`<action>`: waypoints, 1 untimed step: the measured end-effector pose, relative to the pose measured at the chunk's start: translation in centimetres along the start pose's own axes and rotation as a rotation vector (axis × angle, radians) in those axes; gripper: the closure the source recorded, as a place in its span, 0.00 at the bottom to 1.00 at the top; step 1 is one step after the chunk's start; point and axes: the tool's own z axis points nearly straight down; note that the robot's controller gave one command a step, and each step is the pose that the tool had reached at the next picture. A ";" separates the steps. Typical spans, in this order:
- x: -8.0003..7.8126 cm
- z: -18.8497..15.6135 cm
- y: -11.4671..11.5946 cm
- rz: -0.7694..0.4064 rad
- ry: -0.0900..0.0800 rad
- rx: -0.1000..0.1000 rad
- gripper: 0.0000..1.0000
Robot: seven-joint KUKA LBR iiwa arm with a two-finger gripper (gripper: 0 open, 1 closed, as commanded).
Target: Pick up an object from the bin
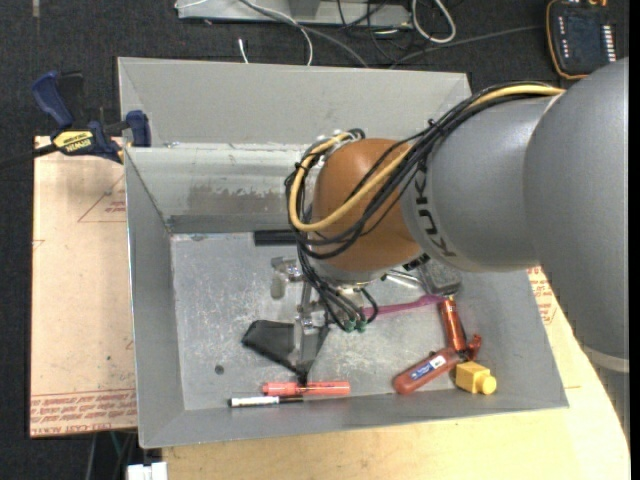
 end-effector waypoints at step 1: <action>1.1 5.6 0.7 0.206 0.025 -0.001 0.00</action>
Offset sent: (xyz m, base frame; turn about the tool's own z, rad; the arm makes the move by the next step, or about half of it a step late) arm -0.0136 0.0093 -0.0563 0.1912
